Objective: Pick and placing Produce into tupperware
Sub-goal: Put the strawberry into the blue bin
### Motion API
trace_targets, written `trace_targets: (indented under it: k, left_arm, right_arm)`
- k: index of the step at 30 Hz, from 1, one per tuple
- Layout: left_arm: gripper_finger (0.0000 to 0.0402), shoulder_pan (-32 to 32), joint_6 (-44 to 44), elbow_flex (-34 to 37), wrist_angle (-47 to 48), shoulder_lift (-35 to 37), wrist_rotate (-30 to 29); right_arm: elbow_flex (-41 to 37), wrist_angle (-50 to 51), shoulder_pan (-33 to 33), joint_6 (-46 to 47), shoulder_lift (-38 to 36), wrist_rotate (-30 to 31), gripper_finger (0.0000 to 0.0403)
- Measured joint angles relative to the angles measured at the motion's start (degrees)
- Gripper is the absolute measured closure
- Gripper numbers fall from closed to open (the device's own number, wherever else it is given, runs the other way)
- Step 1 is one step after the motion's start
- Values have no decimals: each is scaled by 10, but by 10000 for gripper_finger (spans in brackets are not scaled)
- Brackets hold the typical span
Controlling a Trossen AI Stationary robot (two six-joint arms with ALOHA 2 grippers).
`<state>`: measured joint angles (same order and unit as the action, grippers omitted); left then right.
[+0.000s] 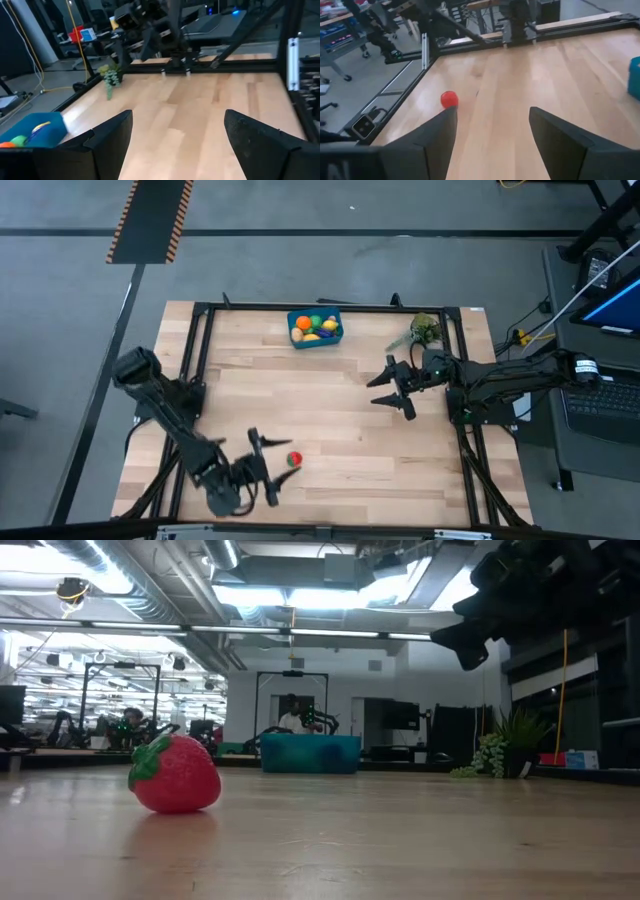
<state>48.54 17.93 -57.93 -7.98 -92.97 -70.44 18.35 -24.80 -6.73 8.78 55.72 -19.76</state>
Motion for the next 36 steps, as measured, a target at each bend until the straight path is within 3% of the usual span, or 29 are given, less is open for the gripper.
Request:
trace_targets:
  k: [6, 10, 17, 22, 26, 36]
  left_arm:
    - [93, 14, 3, -85, 8, -62, -18]
    - [93, 5, 82, -128, 92, -73, -6]
    - [96, -39, 299, -232, 395, -109, 120]
    - [96, -81, 436, -300, 579, -130, 279]
    - [96, -115, 480, -316, 637, -138, 386]
    - [96, -184, 484, -316, 652, -145, 533]
  right_arm:
    - [0, 4, 20, 0, 0, 0, 153]
    - [0, 6, 31, -1, 0, 0, 153]
    - [0, 7, 38, -18, 0, 0, 153]
    - [0, 10, 38, -22, 0, 0, 153]
    - [0, 11, 38, -31, 0, 0, 153]
    - [0, 12, 38, -32, 0, 0, 153]
